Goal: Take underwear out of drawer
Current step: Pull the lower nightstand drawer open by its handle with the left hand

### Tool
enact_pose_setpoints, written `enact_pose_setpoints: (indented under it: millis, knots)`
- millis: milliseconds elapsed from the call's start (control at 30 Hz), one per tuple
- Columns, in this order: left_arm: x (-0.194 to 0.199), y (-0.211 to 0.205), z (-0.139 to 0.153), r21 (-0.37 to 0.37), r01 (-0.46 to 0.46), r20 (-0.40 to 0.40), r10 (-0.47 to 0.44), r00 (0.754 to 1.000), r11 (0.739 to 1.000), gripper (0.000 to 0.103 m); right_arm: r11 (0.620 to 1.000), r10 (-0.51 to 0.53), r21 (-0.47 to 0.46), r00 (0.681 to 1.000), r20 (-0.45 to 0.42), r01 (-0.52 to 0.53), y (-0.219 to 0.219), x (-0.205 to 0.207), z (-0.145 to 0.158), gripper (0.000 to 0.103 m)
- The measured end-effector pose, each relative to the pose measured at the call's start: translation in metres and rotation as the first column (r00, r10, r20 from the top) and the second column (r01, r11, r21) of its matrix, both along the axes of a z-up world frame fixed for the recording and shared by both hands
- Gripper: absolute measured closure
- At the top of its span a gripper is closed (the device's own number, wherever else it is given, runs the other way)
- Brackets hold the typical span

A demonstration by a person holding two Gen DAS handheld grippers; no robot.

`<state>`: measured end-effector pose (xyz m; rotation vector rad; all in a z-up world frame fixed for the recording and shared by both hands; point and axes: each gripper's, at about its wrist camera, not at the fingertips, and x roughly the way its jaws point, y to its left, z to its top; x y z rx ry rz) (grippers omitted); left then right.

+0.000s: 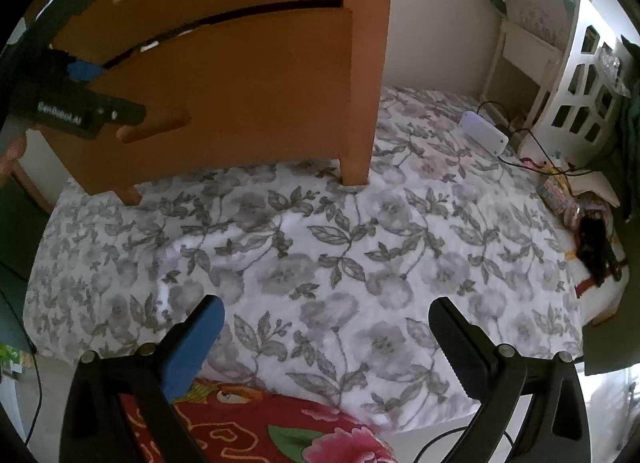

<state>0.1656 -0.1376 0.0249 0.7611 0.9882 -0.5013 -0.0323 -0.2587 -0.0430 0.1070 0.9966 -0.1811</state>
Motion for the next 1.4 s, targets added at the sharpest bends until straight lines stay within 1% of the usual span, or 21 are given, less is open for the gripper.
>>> enact_pose_setpoints:
  millis: [133,233,400,533,667,833,1000,1233,1400]
  knots:
    - [-0.007,0.002,0.002,-0.011,-0.013,-0.01,0.013,1.0,1.0,0.002,1.0,0.005,0.004,1.0,0.009,-0.005,0.003,-0.006,0.003,0.0]
    - [-0.016,0.002,0.0,0.014,0.008,-0.007,-0.007,1.0,1.0,0.002,1.0,0.005,0.008,1.0,0.013,-0.006,0.005,-0.01,0.006,0.0]
    - [-0.026,0.006,0.002,-0.004,0.015,-0.031,-0.015,0.999,1.0,0.002,1.0,0.009,0.009,0.999,0.032,-0.01,0.006,-0.017,0.013,0.0]
    - [-0.038,0.007,0.003,0.01,0.041,-0.034,-0.041,0.999,0.999,0.002,1.0,0.01,0.01,0.999,0.039,-0.01,0.006,-0.021,0.017,0.0]
    - [-0.052,0.01,0.006,-0.01,0.058,-0.058,-0.058,0.997,0.998,0.002,1.0,0.016,0.01,0.999,0.048,-0.016,0.009,-0.025,0.021,0.0]
    - [-0.067,0.015,0.006,-0.024,0.063,-0.051,-0.064,0.997,0.998,0.002,1.0,0.028,0.007,0.998,0.06,-0.028,0.014,-0.03,0.027,0.0]
    - [-0.08,0.021,0.009,-0.066,0.053,-0.058,-0.056,0.997,0.996,0.002,0.999,0.032,0.003,0.997,0.072,-0.033,0.018,-0.036,0.032,0.0]
    - [-0.094,0.021,0.009,-0.067,0.051,-0.062,-0.055,0.997,0.996,0.002,0.999,0.04,0.002,0.996,0.082,-0.041,0.021,-0.044,0.037,0.0]
    - [-0.099,0.026,0.013,-0.087,0.044,-0.071,-0.05,0.996,0.995,0.002,0.999,0.047,-0.001,0.995,0.089,-0.047,0.022,-0.049,0.041,0.0]
